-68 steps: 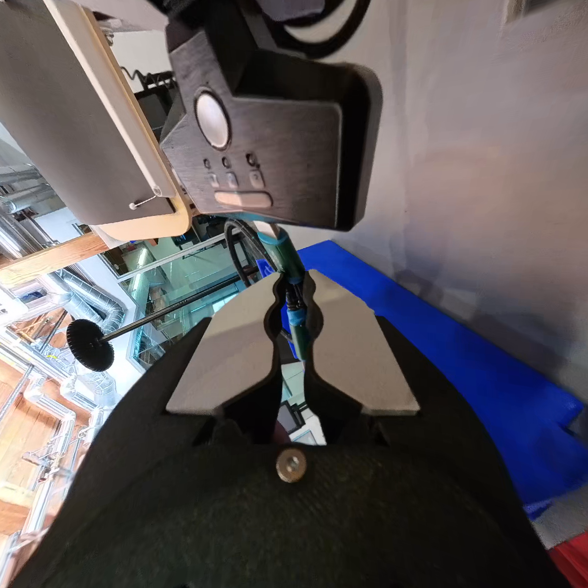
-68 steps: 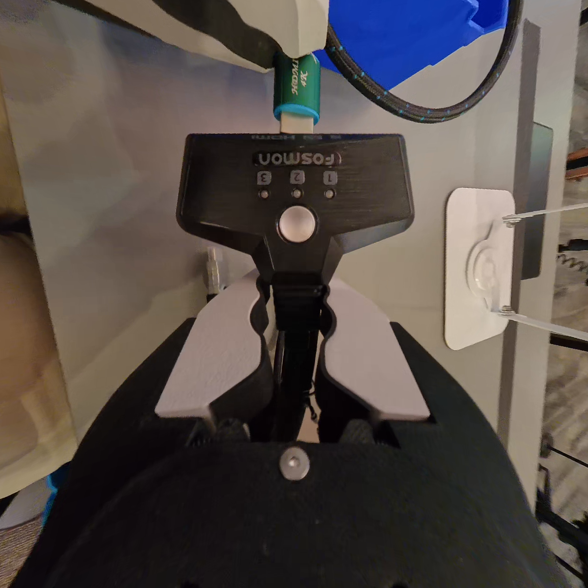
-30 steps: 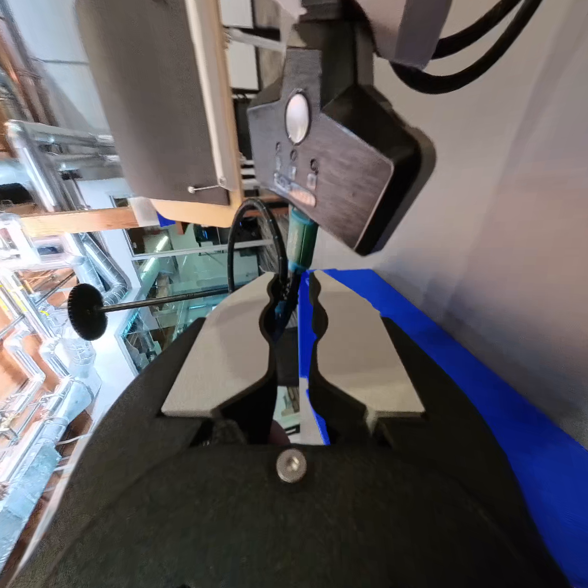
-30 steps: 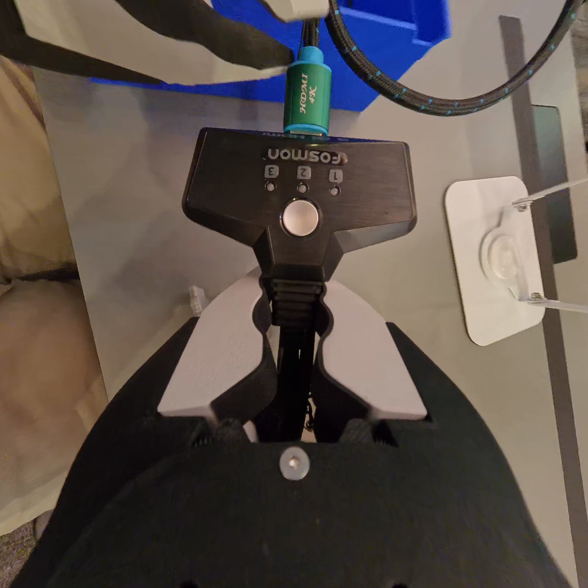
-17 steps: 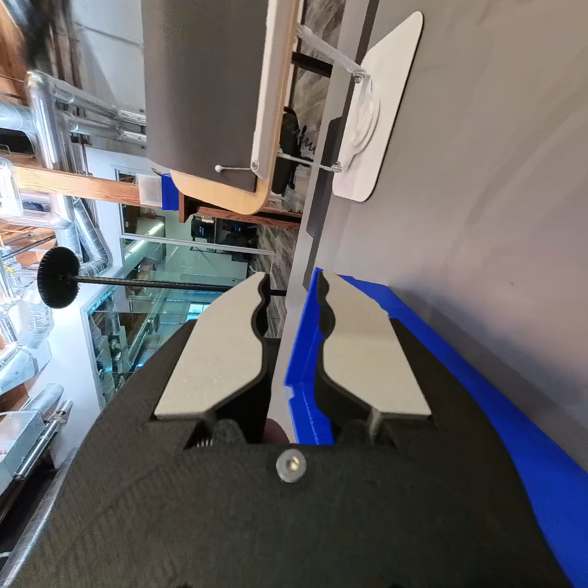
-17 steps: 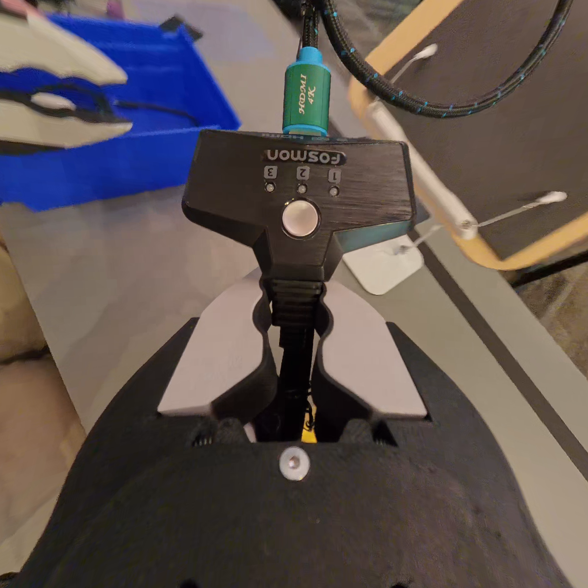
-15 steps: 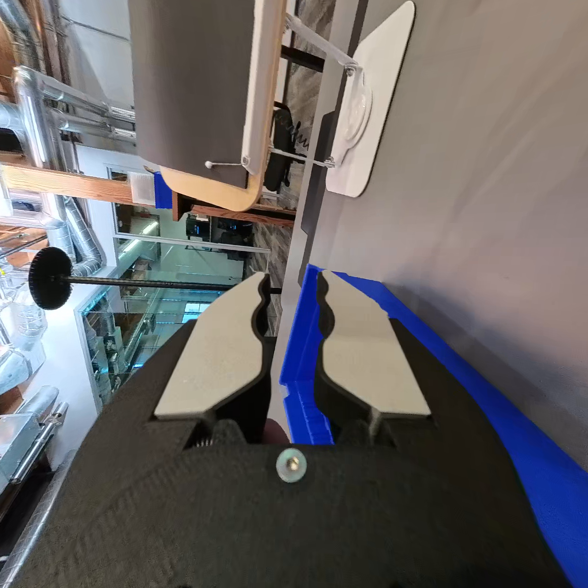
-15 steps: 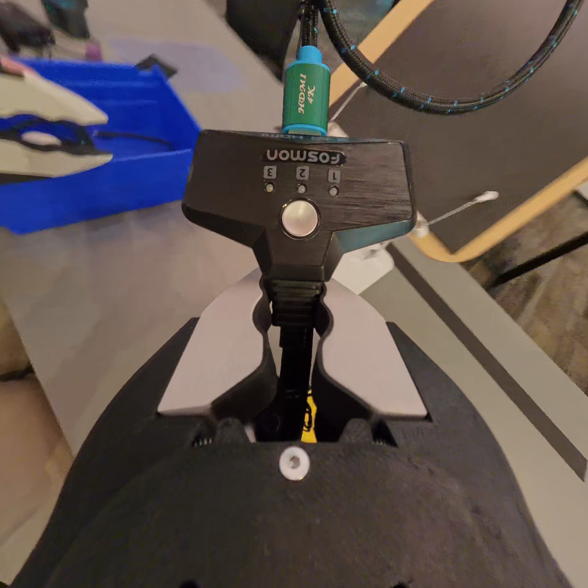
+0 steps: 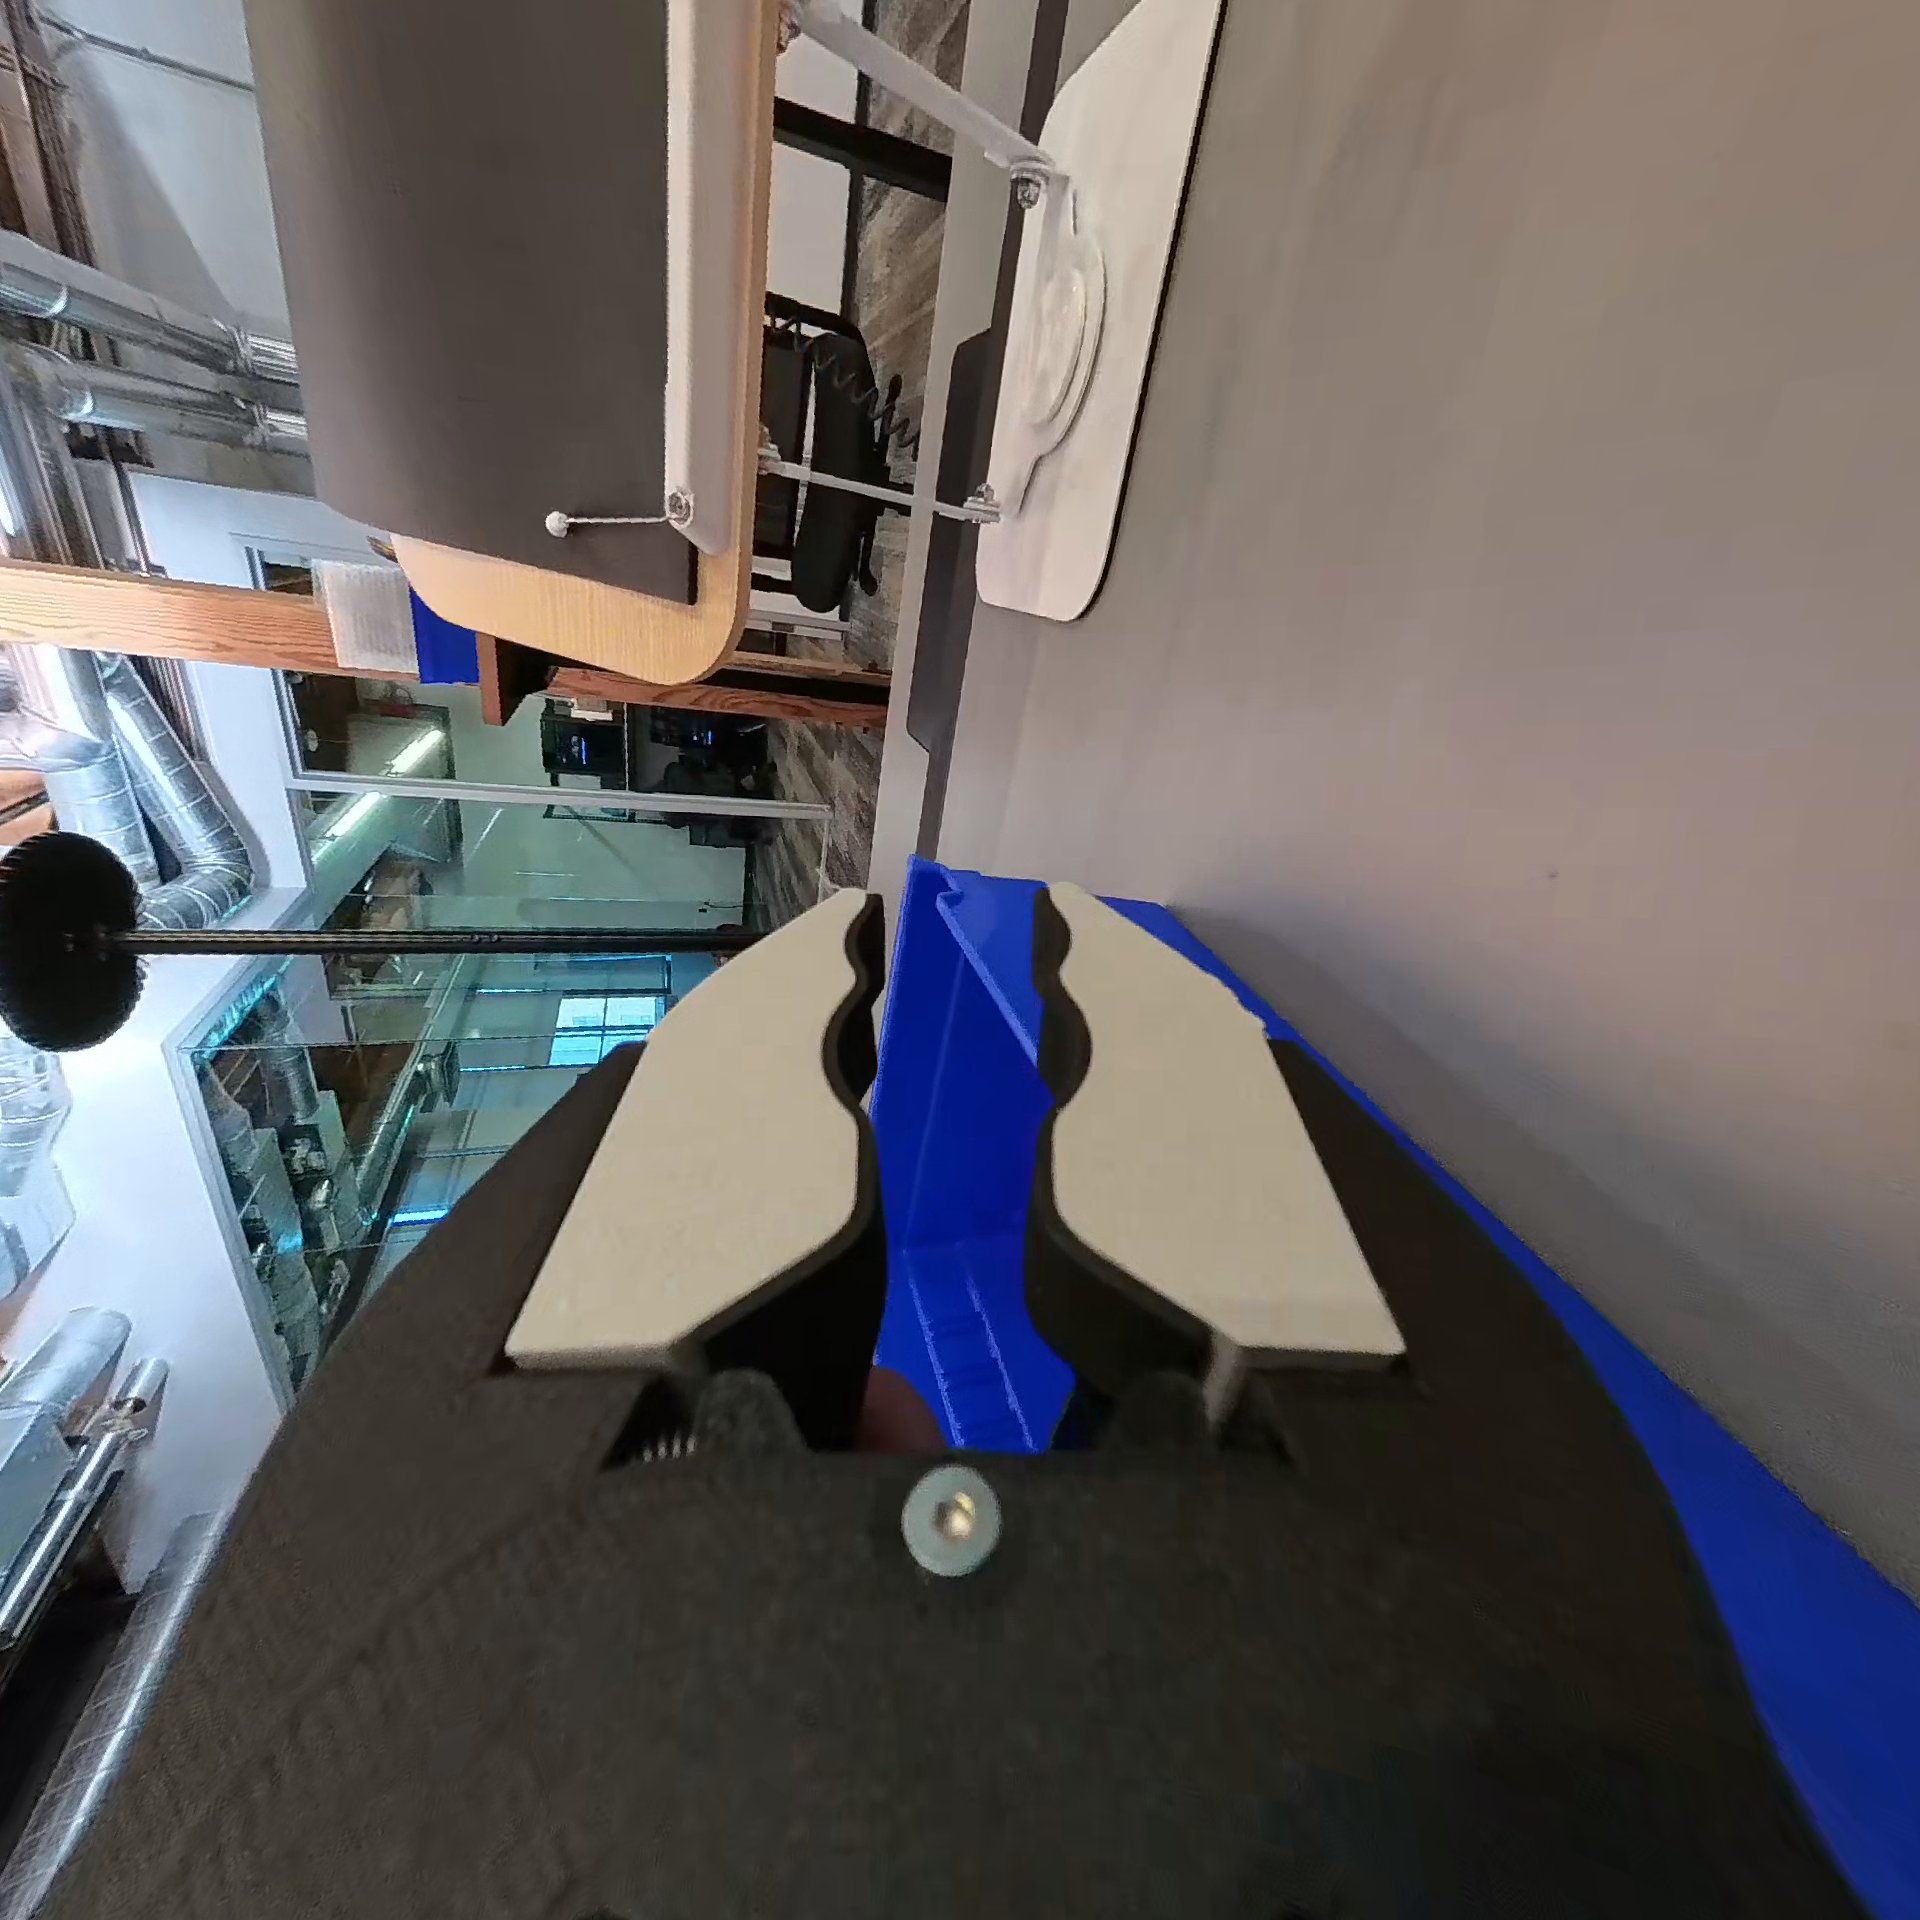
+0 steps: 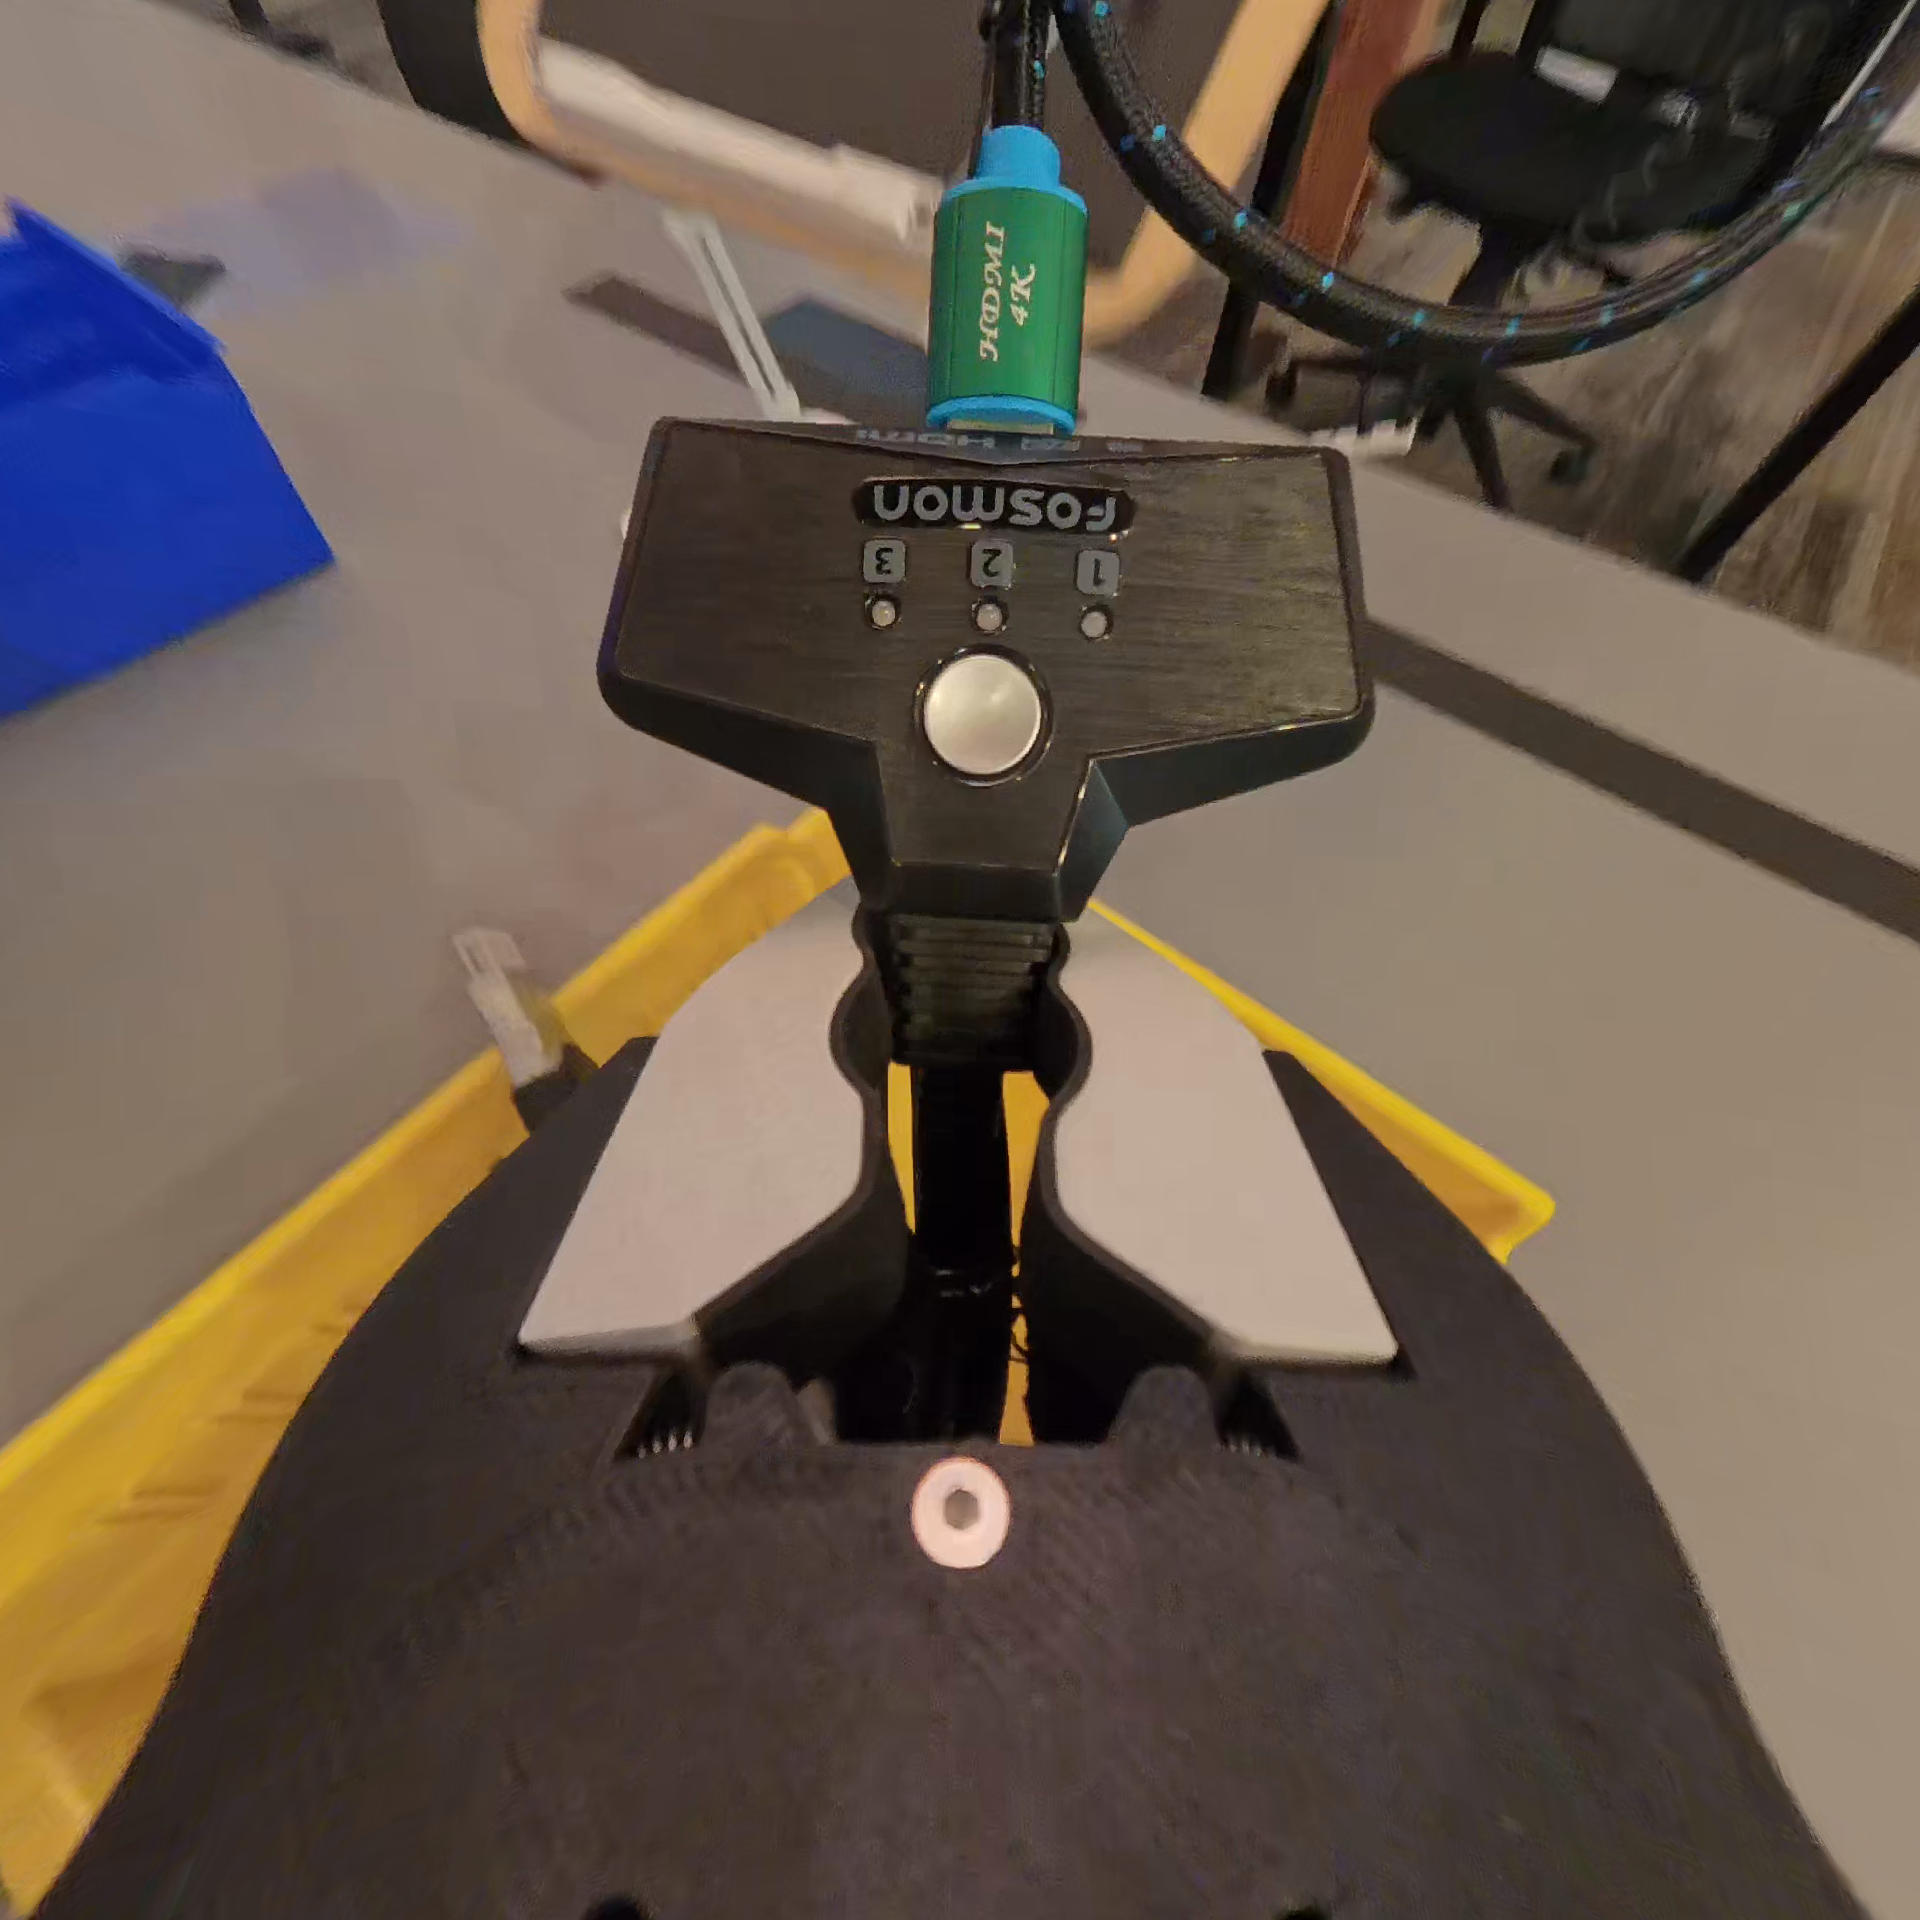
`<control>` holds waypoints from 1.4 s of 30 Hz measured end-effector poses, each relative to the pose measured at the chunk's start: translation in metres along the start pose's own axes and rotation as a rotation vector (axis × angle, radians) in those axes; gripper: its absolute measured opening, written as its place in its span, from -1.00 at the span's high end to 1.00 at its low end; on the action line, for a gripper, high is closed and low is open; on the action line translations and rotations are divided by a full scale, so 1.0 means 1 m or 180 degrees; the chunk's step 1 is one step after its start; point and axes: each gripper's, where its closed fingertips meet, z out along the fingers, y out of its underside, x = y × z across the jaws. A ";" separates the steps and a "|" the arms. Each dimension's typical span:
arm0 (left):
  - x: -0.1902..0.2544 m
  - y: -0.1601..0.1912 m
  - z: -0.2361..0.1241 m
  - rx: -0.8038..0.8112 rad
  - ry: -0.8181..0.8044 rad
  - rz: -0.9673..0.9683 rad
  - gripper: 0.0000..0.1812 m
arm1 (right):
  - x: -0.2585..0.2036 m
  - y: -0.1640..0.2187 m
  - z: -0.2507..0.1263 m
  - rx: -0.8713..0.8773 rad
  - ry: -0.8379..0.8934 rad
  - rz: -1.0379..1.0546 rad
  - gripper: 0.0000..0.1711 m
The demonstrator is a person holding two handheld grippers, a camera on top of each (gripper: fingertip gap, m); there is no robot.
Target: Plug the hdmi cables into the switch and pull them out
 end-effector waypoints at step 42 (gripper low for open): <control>0.018 0.003 0.005 0.0008 0.0139 0.0110 0.72 | 0.042 -0.075 -0.014 0.1142 -0.0411 0.0602 0.75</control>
